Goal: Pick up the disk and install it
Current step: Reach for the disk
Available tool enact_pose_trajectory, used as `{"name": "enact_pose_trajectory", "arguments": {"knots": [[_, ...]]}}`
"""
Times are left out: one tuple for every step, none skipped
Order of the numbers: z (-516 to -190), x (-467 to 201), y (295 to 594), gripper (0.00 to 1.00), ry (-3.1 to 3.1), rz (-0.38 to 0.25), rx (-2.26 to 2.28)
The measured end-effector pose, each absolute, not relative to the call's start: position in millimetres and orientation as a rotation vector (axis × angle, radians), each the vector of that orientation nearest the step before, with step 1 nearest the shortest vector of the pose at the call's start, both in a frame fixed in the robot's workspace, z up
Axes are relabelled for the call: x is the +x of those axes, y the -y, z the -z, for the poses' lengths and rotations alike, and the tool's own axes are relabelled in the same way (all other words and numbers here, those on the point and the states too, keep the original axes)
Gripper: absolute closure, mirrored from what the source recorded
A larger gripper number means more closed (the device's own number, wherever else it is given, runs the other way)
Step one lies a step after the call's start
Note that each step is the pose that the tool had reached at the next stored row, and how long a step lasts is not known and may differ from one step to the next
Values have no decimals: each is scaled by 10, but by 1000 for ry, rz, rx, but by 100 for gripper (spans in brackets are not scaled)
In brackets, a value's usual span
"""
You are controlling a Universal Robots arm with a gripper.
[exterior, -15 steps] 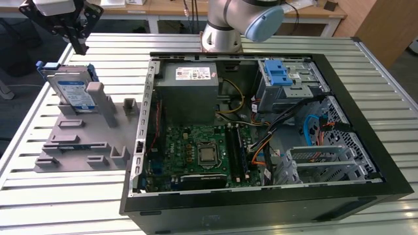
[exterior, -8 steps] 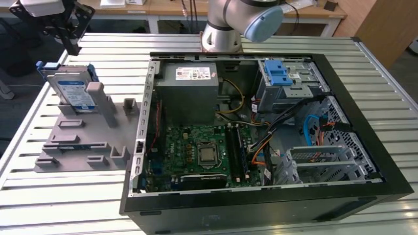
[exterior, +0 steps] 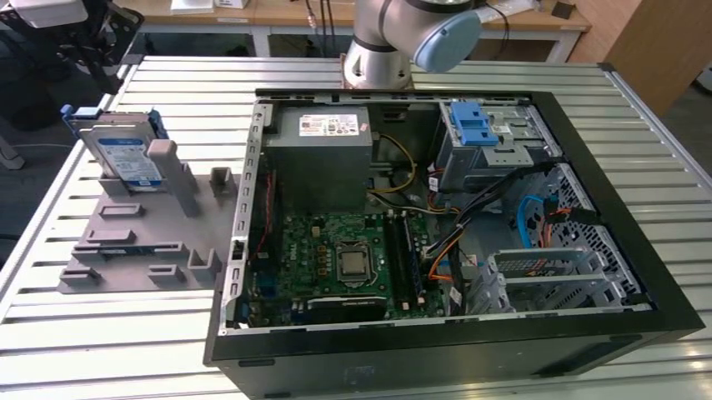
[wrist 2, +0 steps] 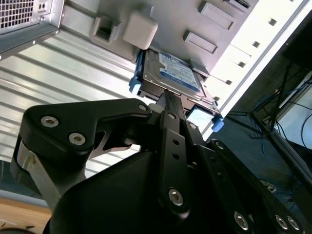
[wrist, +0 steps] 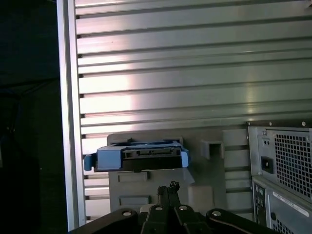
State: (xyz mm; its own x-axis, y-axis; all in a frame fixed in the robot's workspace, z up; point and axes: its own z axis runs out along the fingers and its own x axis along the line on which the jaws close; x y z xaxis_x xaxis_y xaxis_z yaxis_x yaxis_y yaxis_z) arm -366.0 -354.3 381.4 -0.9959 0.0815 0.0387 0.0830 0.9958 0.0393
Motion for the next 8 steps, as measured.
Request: {"name": "enact_pose_trajectory", "arguments": {"knots": [[-3812, -3681, 3538, 89, 3101, 63, -128], [-3810, -3703, 3531, 89, 3101, 63, -128], [-3808, -3723, 3523, 89, 3101, 63, -128], [-3806, -3742, 3514, 89, 3101, 63, -128], [-3803, -3763, 3503, 89, 3101, 63, -128], [-3801, -3784, 3493, 89, 3101, 63, -128], [-3799, -3804, 3481, 89, 3101, 63, -128], [-3796, -3825, 3470, 89, 3101, 64, -128]]}}
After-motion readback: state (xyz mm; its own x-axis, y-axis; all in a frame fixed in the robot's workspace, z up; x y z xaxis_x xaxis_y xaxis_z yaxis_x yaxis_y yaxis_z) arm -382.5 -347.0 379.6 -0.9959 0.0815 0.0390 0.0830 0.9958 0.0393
